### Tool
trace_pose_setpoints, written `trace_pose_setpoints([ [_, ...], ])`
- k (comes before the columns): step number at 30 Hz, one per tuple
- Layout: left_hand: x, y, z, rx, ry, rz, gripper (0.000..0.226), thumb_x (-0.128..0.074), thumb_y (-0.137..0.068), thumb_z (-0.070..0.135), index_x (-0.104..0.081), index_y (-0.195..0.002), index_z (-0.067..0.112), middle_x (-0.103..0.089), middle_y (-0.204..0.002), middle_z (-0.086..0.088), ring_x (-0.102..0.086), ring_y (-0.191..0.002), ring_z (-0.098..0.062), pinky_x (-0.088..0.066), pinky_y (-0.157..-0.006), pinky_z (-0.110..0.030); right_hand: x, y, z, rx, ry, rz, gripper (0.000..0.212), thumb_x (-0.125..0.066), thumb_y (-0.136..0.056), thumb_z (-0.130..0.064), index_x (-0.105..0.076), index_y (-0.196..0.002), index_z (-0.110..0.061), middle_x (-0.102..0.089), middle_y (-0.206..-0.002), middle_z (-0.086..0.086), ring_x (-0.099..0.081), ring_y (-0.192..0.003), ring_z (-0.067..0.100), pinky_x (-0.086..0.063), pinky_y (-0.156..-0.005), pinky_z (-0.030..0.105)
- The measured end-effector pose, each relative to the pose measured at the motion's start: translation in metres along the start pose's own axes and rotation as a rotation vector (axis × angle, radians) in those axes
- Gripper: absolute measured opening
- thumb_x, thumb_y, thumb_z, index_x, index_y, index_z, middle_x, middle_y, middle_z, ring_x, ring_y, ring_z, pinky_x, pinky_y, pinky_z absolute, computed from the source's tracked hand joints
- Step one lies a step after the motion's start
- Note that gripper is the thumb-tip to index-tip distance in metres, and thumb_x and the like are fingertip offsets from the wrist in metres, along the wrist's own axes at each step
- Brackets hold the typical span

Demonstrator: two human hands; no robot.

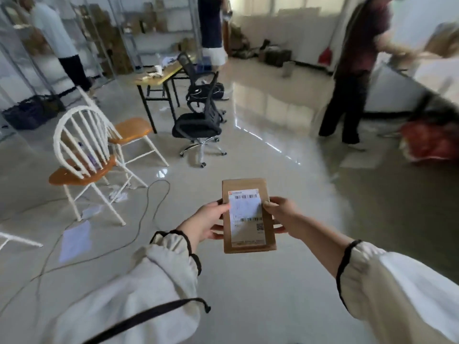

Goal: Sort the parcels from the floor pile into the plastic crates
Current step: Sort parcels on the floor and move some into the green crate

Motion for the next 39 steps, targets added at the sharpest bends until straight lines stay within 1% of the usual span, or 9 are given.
trace_pose_setpoints([
  [7, -0.209, -0.013, 0.056, -0.089, -0.272, -0.404, 0.033, -0.057, -0.092, 0.042, -0.063, -0.113, 0.017, -0.062, -0.095, -0.008, -0.061, -0.079, -0.029, -0.050, -0.072, -0.035, 0.200, 0.078, 0.066, -0.056, -0.168, 0.416, 0.024, -0.053, -0.094, -0.034, -0.060, -0.100, -0.012, -0.058, -0.079, 0.004, -0.060, -0.067, 0.021, -0.052, -0.061, 0.028],
  [12, -0.376, 0.025, 0.066, -0.138, -0.443, -0.649, 0.036, -0.055, -0.092, 0.045, -0.063, -0.114, 0.018, -0.065, -0.098, -0.008, -0.063, -0.087, -0.028, -0.052, -0.071, -0.035, 0.327, 0.159, 0.131, -0.116, -0.297, 0.696, 0.033, -0.056, -0.092, -0.037, -0.059, -0.113, -0.011, -0.064, -0.095, 0.010, -0.062, -0.070, 0.021, -0.055, -0.059, 0.028],
  [17, -0.533, 0.078, 0.049, -0.171, -0.511, -0.809, 0.024, -0.054, -0.095, 0.036, -0.064, -0.112, 0.022, -0.068, -0.088, -0.006, -0.065, -0.079, -0.025, -0.054, -0.061, -0.034, 0.428, 0.254, 0.201, -0.201, -0.372, 0.922, 0.035, -0.058, -0.090, -0.041, -0.056, -0.113, -0.015, -0.067, -0.106, 0.007, -0.067, -0.095, 0.024, -0.058, -0.081, 0.045],
  [21, -0.639, 0.127, 0.026, -0.198, -0.592, -0.937, 0.020, -0.055, -0.095, 0.035, -0.064, -0.109, 0.025, -0.069, -0.093, -0.008, -0.065, -0.089, -0.028, -0.053, -0.071, -0.041, 0.487, 0.331, 0.250, -0.236, -0.481, 1.061, 0.030, -0.056, -0.094, -0.033, -0.051, -0.116, -0.014, -0.062, -0.108, 0.006, -0.061, -0.102, 0.024, -0.054, -0.086, 0.044],
  [25, -0.726, 0.172, 0.014, -0.238, -0.739, -1.043, 0.024, -0.059, -0.091, 0.039, -0.063, -0.111, 0.027, -0.068, -0.100, -0.011, -0.064, -0.095, -0.030, -0.052, -0.080, -0.045, 0.529, 0.395, 0.292, -0.239, -0.635, 1.165, 0.030, -0.055, -0.095, -0.032, -0.051, -0.117, -0.011, -0.060, -0.096, 0.004, -0.061, -0.084, 0.021, -0.055, -0.072, 0.040],
  [29, -0.799, 0.211, 0.006, -0.297, -0.895, -1.119, 0.029, -0.060, -0.090, 0.042, -0.060, -0.116, 0.030, -0.067, -0.108, -0.010, -0.063, -0.101, -0.033, -0.050, -0.092, -0.052, 0.560, 0.439, 0.331, -0.213, -0.797, 1.259, 0.035, -0.055, -0.094, -0.032, -0.050, -0.122, -0.011, -0.064, -0.110, 0.010, -0.064, -0.092, 0.028, -0.053, -0.088, 0.048],
  [32, -0.842, 0.234, -0.012, -0.305, -0.974, -1.175, 0.024, -0.056, -0.094, 0.037, -0.057, -0.117, 0.030, -0.066, -0.107, -0.008, -0.064, -0.097, -0.031, -0.052, -0.083, -0.047, 0.577, 0.463, 0.357, -0.223, -0.887, 1.306, 0.034, -0.054, -0.095, -0.030, -0.050, -0.123, -0.011, -0.064, -0.103, 0.008, -0.063, -0.080, 0.023, -0.054, -0.074, 0.039],
  [34, -0.869, 0.241, -0.027, -0.279, -1.016, -1.220, 0.025, -0.055, -0.095, 0.035, -0.055, -0.119, 0.029, -0.064, -0.109, -0.008, -0.063, -0.096, -0.031, -0.053, -0.076, -0.044, 0.588, 0.473, 0.376, -0.242, -0.922, 1.327, 0.035, -0.054, -0.095, -0.030, -0.050, -0.124, -0.011, -0.065, -0.109, 0.009, -0.063, -0.087, 0.024, -0.054, -0.073, 0.037],
  [39, -0.937, 0.235, -0.060, -0.195, -1.108, -1.277, 0.034, -0.057, -0.093, 0.037, -0.055, -0.125, 0.025, -0.060, -0.114, -0.011, -0.062, -0.101, -0.036, -0.053, -0.088, -0.051, 0.622, 0.482, 0.423, -0.311, -0.981, 1.382, 0.034, -0.054, -0.095, -0.032, -0.051, -0.124, -0.013, -0.066, -0.108, 0.008, -0.063, -0.089, 0.024, -0.051, -0.076, 0.037],
])
Point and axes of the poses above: each hand's wrist, its own y-axis away from the middle knuckle, its own x-axis out of the back of the hand, z = x × y, the point moved 5 cm from there along -y, towards the middle knuckle
